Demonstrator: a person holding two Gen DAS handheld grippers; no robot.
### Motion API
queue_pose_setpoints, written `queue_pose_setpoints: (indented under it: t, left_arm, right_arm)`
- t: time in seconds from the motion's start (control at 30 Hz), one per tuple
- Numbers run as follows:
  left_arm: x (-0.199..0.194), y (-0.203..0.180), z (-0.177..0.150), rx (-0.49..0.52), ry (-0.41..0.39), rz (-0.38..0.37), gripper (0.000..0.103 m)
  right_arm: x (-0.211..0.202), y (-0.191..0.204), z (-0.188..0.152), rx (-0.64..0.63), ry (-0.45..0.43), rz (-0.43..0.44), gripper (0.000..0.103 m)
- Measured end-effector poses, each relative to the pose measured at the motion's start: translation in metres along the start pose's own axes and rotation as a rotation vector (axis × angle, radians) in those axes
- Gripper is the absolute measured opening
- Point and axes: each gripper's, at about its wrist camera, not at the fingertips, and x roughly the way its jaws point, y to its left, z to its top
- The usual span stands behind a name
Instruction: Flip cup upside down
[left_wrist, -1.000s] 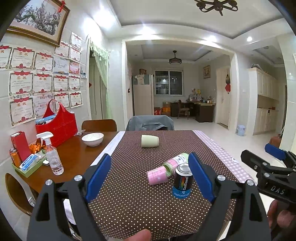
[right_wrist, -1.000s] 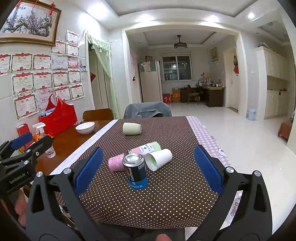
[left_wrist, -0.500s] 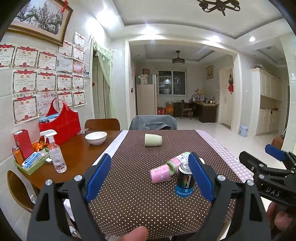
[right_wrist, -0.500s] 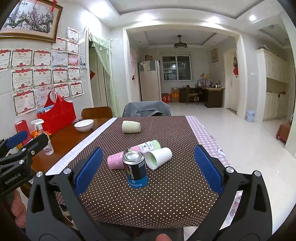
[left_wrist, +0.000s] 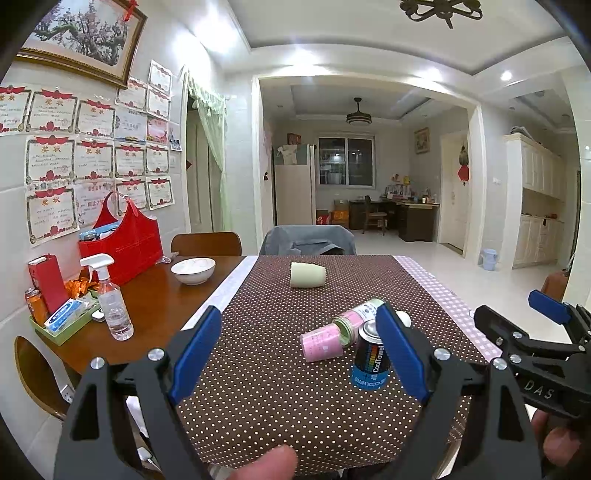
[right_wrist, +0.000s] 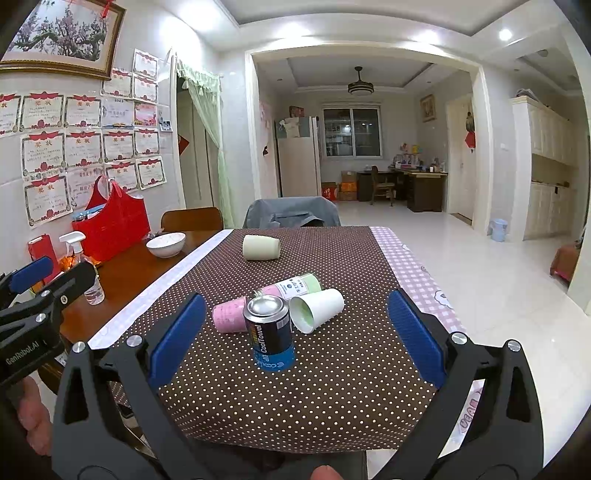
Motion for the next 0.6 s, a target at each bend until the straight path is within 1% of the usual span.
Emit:
queue_pose_setpoints:
  t: [0.23,0.37,0.47,0.6]
  left_arm:
    - [-0.0017,-0.0025,-0.0025,0.011,-0.022,-0.022,0.084]
    - [-0.0013,-0.0022,-0.0027,0.008,-0.023,-0.011,0.084]
    - [0.0003,-0.0023,-0.0015,0.006,-0.011,0.018,0.084]
    - [0.0011,-0.0022,-0.0013,0.009,-0.008,0.035,0.084]
  right_arm:
    - [0.0033,0.0004,-0.0020,0.001,0.010,0.006,0.097]
    - [0.0048,-0.0001,-0.0017,0.004,0.014,0.006,0.097]
    - [0.0048,0.0000,-0.0017,0.004,0.014,0.005,0.097]
    - [0.0050,-0.0002,-0.0018,0.004,0.015,0.007,0.097]
